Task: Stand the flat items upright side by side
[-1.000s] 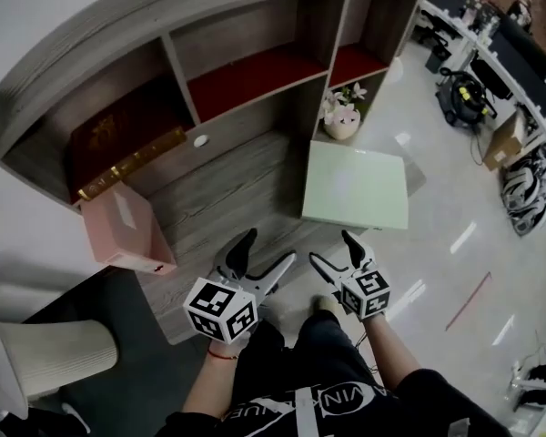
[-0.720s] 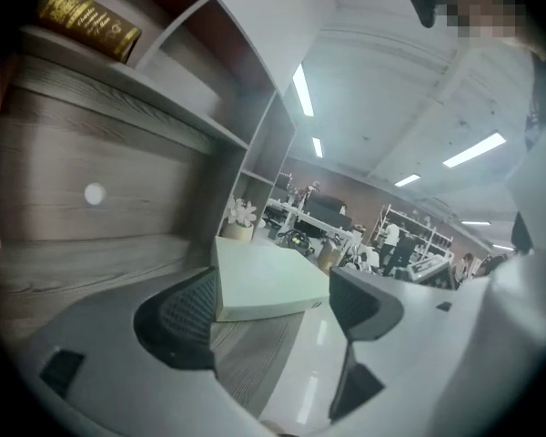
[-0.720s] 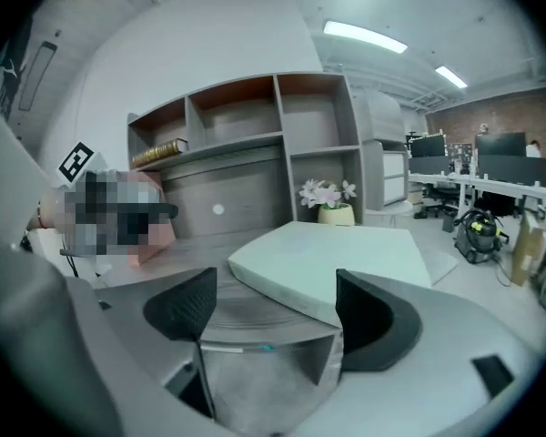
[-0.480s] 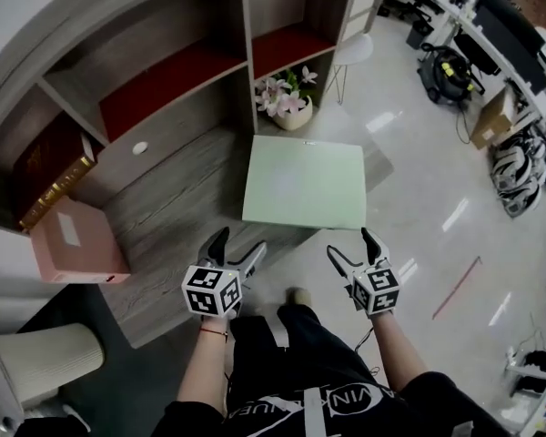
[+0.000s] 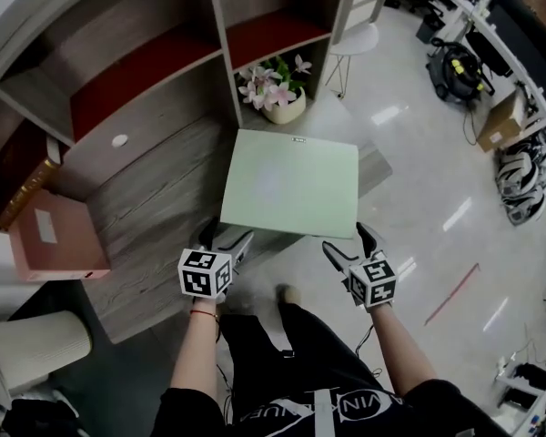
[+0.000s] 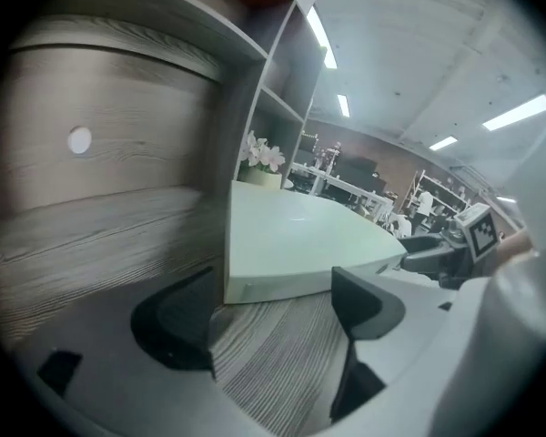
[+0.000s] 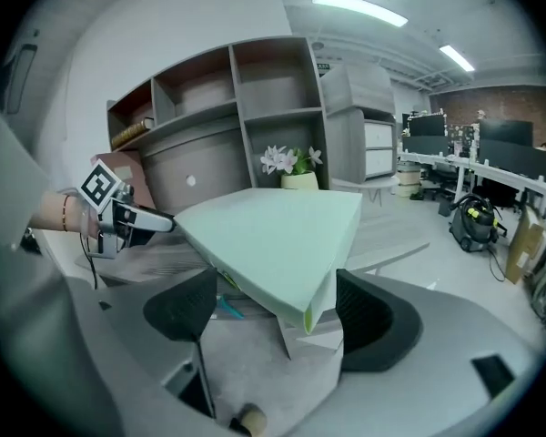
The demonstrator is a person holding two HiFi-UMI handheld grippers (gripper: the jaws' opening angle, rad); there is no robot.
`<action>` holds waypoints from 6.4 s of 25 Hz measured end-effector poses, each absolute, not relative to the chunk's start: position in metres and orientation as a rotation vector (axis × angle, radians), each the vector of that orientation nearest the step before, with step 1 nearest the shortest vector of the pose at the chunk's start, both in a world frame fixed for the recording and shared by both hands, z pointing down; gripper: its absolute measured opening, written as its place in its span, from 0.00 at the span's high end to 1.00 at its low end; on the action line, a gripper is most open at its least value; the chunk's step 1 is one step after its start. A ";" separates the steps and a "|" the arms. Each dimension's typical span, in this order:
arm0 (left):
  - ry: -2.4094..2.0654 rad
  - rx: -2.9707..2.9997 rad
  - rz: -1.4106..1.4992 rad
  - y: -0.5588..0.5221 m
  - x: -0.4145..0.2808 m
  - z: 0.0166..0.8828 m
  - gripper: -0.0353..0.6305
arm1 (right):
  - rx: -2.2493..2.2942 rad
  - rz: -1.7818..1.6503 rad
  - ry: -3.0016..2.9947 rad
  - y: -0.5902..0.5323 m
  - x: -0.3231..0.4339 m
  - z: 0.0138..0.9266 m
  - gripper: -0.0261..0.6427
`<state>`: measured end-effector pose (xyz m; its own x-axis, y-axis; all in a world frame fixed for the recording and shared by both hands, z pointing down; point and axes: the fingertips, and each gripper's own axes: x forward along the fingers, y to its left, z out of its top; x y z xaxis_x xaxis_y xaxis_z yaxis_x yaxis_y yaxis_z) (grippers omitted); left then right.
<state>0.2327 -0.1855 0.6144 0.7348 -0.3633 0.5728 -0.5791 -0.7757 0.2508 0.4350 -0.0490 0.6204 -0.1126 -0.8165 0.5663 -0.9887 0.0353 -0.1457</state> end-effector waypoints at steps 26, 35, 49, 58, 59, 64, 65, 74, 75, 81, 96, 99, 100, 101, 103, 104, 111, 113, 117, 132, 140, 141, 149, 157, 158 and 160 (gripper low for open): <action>-0.967 2.376 0.606 -0.127 0.167 0.607 0.37 | 1.455 0.620 -2.198 -0.034 0.377 0.620 0.38; -1.108 2.254 0.473 -0.106 0.129 0.602 0.37 | 1.300 0.565 -2.253 -0.037 0.352 0.619 0.40; -1.304 2.046 0.267 -0.070 0.059 0.595 0.37 | 1.076 0.509 -2.362 -0.041 0.295 0.619 0.41; -1.408 1.900 0.074 -0.055 0.015 0.589 0.37 | 0.942 0.466 -2.410 -0.042 0.258 0.618 0.41; -1.417 1.882 0.041 -0.056 0.011 0.588 0.37 | 0.939 0.464 -2.412 -0.043 0.257 0.618 0.41; -1.496 1.713 -0.095 -0.051 0.003 0.602 0.37 | 0.939 0.465 -2.413 -0.046 0.254 0.620 0.42; -1.484 1.661 -0.153 -0.050 0.008 0.606 0.36 | 0.934 0.462 -2.412 -0.047 0.253 0.620 0.42; -1.163 1.335 -0.617 -0.052 0.084 0.644 0.28 | 0.742 0.379 -2.427 -0.027 0.233 0.618 0.44; -1.157 1.322 -0.623 -0.052 0.085 0.647 0.28 | 0.714 0.374 -2.434 -0.023 0.228 0.618 0.44; -1.153 1.284 -0.692 -0.058 0.073 0.658 0.28 | 0.573 0.378 -2.489 -0.003 0.200 0.616 0.47; -1.014 1.230 -0.890 -0.064 0.077 0.643 0.47 | 0.555 0.425 -2.555 -0.019 0.198 0.600 0.47; -1.007 1.228 -0.899 -0.052 0.079 0.641 0.47 | 0.631 0.445 -2.568 -0.035 0.206 0.593 0.47; -1.009 1.230 -0.897 -0.048 0.079 0.641 0.47 | 0.653 0.446 -2.573 -0.040 0.208 0.590 0.47; -1.008 1.231 -0.896 -0.044 0.080 0.642 0.47 | 0.671 0.445 -2.577 -0.044 0.210 0.587 0.47; -0.993 1.230 -0.900 -0.036 0.084 0.640 0.47 | 0.696 0.431 -2.583 -0.050 0.211 0.583 0.47; -0.979 1.229 -0.902 -0.031 0.087 0.640 0.47 | 0.706 0.424 -2.582 -0.052 0.211 0.582 0.47; -0.974 1.264 -0.888 -0.018 0.083 0.647 0.43 | 0.742 0.411 -2.548 -0.057 0.208 0.588 0.45; -1.039 1.276 -0.892 -0.023 0.063 0.651 0.40 | 0.723 0.375 -2.538 -0.053 0.205 0.588 0.44; -1.096 1.311 -0.915 -0.037 0.040 0.649 0.39 | 0.595 0.292 -2.525 -0.032 0.191 0.590 0.40; -1.090 1.189 -1.013 -0.045 0.037 0.640 0.44 | 0.374 -0.183 -2.317 0.014 0.174 0.621 0.25; -1.170 1.326 -0.903 -0.049 0.037 0.594 0.50 | 0.367 -0.102 -2.401 0.007 0.171 0.603 0.27; -1.195 1.350 -0.889 -0.052 0.034 0.586 0.50 | 0.377 -0.096 -2.411 0.004 0.168 0.600 0.27; -1.444 1.497 -0.718 -0.066 0.004 0.537 0.51 | 0.425 0.007 -2.547 -0.019 0.117 0.564 0.34; -1.602 1.742 -0.517 -0.084 -0.009 0.484 0.52 | 0.457 -0.038 -2.533 -0.039 0.079 0.555 0.36; -1.620 1.765 -0.494 -0.086 -0.011 0.479 0.52 | 0.458 -0.037 -2.536 -0.041 0.074 0.554 0.36; -1.663 1.793 -0.444 -0.089 -0.017 0.471 0.52 | 0.453 -0.030 -2.545 -0.046 0.063 0.553 0.36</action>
<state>-0.0169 -0.0893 0.4709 0.1404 -0.9741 0.1771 -0.7558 0.0101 0.6547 0.0627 -0.0457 0.5529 -0.7922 -0.3251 0.5164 -0.3129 0.9430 0.1136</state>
